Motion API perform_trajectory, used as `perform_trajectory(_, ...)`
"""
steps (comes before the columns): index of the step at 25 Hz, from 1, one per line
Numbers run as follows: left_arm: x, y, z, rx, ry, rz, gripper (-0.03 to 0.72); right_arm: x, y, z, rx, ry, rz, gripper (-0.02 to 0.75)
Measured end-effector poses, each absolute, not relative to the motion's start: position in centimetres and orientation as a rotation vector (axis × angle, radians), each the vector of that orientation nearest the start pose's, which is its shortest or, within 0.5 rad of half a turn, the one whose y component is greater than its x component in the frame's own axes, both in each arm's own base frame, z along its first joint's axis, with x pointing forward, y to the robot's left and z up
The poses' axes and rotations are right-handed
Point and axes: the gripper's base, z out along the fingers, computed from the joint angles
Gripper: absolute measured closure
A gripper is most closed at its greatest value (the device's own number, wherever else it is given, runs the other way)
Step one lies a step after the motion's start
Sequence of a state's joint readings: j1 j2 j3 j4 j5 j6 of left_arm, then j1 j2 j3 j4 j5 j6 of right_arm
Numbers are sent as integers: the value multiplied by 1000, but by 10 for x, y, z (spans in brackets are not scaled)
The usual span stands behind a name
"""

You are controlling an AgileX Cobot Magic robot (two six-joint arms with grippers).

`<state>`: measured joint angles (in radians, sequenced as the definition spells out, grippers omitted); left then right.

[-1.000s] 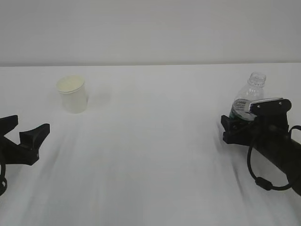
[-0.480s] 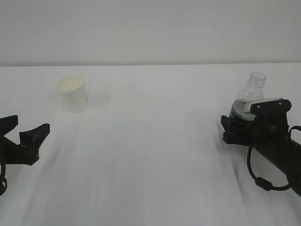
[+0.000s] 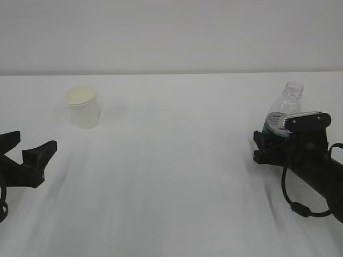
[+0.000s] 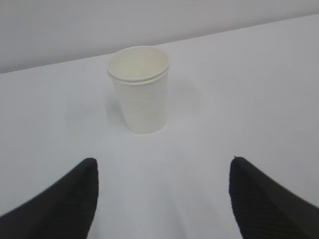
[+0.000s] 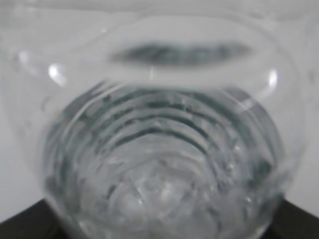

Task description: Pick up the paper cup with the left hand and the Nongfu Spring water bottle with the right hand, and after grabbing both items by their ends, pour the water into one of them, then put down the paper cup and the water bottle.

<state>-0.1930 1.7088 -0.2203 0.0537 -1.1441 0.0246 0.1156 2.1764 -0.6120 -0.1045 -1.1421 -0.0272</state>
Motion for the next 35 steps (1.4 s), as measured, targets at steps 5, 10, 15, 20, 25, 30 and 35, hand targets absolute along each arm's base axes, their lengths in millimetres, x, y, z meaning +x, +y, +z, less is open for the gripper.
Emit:
perform_trajectory(5, 224, -48, 131, 253, 1813, -148, 101, 320, 47, 56, -262, 1891, 133, 265)
perform_trajectory(10, 224, -48, 131, 253, 1813, -148, 101, 320, 49, 61, -287, 1886, 143, 266)
perform_trajectory(15, 224, -48, 131, 253, 1813, -148, 101, 321, 50, 80, -297, 1834, 146, 266)
perform_trajectory(20, 224, -48, 131, 253, 1813, -148, 101, 314, 50, 94, -300, 1806, 147, 267)
perform_trajectory(25, 224, -48, 131, 253, 1813, -148, 101, 304, 50, 104, -312, 1800, 150, 267)
perform_trajectory(30, 224, -48, 131, 253, 1813, -148, 101, 293, 49, 116, -330, 1782, 141, 267)
perform_trajectory(35, 224, -48, 131, 253, 1813, -148, 101, 284, 48, 127, -345, 1765, 138, 267)
